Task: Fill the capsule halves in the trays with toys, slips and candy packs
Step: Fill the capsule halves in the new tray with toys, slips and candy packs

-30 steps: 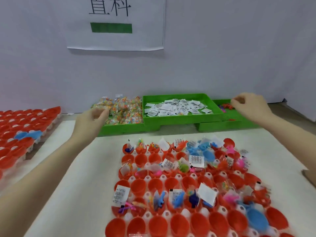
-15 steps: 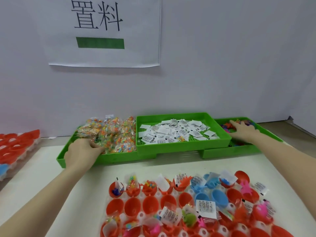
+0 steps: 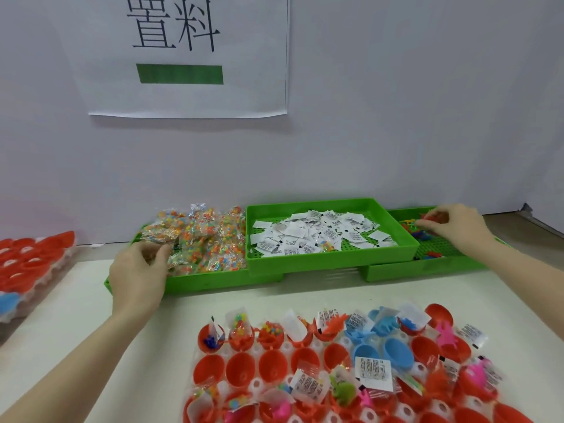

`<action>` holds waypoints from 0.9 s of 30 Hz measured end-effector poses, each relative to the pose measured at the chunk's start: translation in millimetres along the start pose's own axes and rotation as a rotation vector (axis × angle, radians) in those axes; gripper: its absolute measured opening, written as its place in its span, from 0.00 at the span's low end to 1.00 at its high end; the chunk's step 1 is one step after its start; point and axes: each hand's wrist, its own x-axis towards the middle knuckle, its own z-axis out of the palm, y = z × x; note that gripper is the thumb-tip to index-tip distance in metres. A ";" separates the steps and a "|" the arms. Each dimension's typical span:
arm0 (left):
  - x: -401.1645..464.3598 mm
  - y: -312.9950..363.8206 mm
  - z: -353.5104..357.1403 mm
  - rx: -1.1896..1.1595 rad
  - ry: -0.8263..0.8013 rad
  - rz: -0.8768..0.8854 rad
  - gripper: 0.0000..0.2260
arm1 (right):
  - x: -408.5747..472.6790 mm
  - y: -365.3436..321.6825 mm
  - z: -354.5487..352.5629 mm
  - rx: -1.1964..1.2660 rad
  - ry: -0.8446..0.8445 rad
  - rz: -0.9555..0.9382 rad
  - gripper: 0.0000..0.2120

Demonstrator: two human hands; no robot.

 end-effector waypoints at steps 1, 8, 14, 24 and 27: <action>0.2 0.2 -3.0 -0.048 0.014 -0.016 0.10 | -0.5 -1.0 -2.5 0.015 0.012 0.006 0.11; -10.2 15.5 -33.3 -0.298 0.143 0.003 0.09 | -2.2 -2.9 -13.8 0.008 0.084 0.119 0.17; -48.7 21.8 -72.1 -0.603 0.116 -0.023 0.03 | -2.9 -18.0 -17.6 0.007 0.062 0.125 0.15; -68.1 53.2 -106.0 -0.849 0.036 0.014 0.09 | -8.7 -18.6 -34.2 0.336 -0.020 0.380 0.13; -70.1 59.5 -102.4 -0.870 0.018 0.019 0.09 | -9.7 -17.1 -36.6 0.316 -0.027 0.396 0.11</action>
